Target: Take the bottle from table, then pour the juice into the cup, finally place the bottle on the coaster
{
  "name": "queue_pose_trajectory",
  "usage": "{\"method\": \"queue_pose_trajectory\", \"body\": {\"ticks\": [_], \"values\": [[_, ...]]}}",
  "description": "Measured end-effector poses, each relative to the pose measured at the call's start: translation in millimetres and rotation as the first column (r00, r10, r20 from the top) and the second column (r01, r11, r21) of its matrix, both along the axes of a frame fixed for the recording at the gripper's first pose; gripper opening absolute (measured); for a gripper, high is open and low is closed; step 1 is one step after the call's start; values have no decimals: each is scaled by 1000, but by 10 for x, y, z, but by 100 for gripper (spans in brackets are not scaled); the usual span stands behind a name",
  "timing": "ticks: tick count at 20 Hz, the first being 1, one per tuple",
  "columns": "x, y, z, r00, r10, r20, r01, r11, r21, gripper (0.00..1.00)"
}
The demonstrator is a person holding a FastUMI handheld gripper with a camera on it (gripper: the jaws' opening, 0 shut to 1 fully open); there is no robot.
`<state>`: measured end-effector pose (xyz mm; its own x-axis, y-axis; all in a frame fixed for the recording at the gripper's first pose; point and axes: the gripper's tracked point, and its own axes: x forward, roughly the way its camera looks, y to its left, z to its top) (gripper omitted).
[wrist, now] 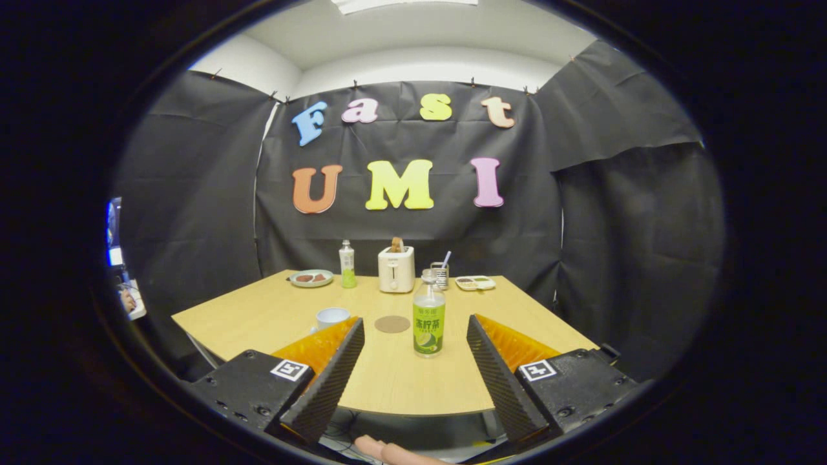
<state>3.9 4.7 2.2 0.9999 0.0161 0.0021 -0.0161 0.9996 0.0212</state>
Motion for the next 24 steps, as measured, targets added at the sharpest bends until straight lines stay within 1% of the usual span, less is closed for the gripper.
{"method": "queue_pose_trajectory", "body": {"ticks": [7, 9, 11, 14, 18, 22, 24], "values": [[48, -84, -51, 1000, -10, 12, 10, 1000, 3, 100], [108, -78, -83, 1000, -4, 12, 4, 1000, 5, 100], [207, -120, -138, 1000, -15, 6, 15, 1000, -5, 100], [410, -155, -215, 1000, -25, 10, 25, 999, -29, 100], [724, -172, -242, 999, -23, 44, 25, 998, -65, 100], [1105, -247, -344, 997, -59, 51, 63, 996, -69, 100], [1287, -235, -370, 997, -55, 56, 58, 997, -54, 100]]}}
